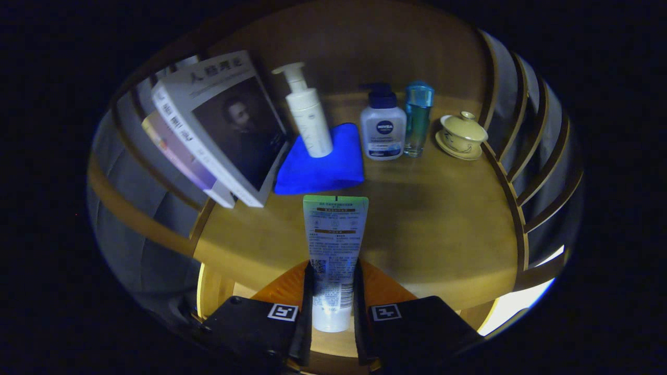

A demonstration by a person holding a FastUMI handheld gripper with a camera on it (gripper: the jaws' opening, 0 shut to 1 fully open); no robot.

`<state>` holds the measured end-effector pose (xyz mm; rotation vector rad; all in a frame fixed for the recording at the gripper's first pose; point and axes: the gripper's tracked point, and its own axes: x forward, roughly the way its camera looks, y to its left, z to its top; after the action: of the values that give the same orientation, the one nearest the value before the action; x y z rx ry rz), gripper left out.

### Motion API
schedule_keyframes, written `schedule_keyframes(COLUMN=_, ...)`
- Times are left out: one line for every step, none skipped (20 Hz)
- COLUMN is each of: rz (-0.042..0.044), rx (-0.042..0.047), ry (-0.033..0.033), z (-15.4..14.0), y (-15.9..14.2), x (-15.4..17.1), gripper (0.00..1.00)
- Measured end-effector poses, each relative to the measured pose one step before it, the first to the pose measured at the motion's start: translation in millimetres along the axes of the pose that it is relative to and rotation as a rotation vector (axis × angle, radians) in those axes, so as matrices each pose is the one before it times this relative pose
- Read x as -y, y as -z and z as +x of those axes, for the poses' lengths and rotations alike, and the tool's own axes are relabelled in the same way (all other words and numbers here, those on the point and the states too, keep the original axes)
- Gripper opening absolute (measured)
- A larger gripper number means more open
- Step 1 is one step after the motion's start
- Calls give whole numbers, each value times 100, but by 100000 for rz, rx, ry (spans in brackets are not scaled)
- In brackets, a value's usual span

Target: Pull open the drawer, take out the items inside it, and place them on the countertop above the cabinet.

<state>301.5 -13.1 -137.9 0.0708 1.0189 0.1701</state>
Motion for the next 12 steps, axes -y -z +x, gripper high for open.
schedule_keyframes(rz=1838, rx=-162, ry=877, z=498, y=-344, x=316, gripper=37)
schedule_keyframes(rz=1740, rx=-293, ry=787, z=489, y=-255, x=280, gripper=37)
schedule_keyframes(rz=2063, rx=-30, ry=925, z=531, y=-235, x=136, gripper=37)
schedule_keyframes(rz=1824, rx=-468, ry=518, z=470, y=-197, x=169, gripper=36)
schedule_keyframes(rz=2213, rx=-346, ry=-888, z=155, y=-203, x=-172, gripper=38)
schedule_keyframes(rz=1892, rx=-96, ry=-831, z=313, y=-198, x=-148, gripper=38)
schedule_keyframes(rz=1294, rx=284, ry=-297, z=274, y=-209, x=43, gripper=38)
schedule_keyframes(rz=704, rx=84, ry=313, z=253, y=-151, x=52, gripper=38)
schedule_keyframes(rz=399, rx=-134, ry=-186, z=188, y=86, x=-45, gripper=42)
schedule_keyframes(rz=-32, rx=-621, ry=-134, z=155, y=34, x=-33, gripper=42)
schedule_keyframes(rz=-296, rx=-487, ry=-120, z=161, y=228, x=-42, gripper=44)
schedule_keyframes(rz=-511, rx=-254, ry=124, z=212, y=24, x=-15, gripper=46)
